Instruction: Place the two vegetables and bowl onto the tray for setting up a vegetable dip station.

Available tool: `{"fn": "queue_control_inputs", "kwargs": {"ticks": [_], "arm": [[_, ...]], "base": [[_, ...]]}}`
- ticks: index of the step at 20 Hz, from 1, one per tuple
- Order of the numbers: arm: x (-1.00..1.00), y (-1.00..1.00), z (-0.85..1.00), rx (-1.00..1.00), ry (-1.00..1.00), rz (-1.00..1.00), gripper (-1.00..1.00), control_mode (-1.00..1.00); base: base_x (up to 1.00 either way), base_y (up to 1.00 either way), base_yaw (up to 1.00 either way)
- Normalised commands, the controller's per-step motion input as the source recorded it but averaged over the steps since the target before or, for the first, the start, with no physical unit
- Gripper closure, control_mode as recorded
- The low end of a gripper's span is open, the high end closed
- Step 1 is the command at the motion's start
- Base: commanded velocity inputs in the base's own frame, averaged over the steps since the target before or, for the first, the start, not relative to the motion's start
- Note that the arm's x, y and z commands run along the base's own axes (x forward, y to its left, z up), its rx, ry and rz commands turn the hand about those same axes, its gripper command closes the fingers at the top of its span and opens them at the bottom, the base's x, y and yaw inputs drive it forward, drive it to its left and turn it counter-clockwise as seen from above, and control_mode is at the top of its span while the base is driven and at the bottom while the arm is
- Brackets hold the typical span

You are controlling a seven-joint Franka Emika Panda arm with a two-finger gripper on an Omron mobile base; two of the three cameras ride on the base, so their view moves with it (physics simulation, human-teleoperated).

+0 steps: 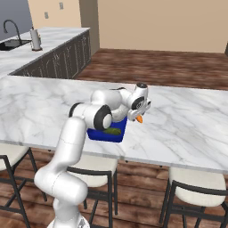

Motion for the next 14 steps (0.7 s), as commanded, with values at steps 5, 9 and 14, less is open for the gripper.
{"fn": "queue_control_inputs", "kwargs": {"ticks": [5, 9, 14], "arm": [[0.27, 0.00, -0.20, 0.00, 0.00, 0.00, -1.00, -1.00], [0.24, 0.00, -0.18, 0.00, 0.00, 0.00, 1.00, -1.00], [0.04, -0.14, 0.00, 0.00, 0.00, 0.00, 1.00, -1.00]], "base": [[0.00, 0.00, 0.00], [0.00, 0.00, 0.00], [0.00, 0.00, 0.00]]}}
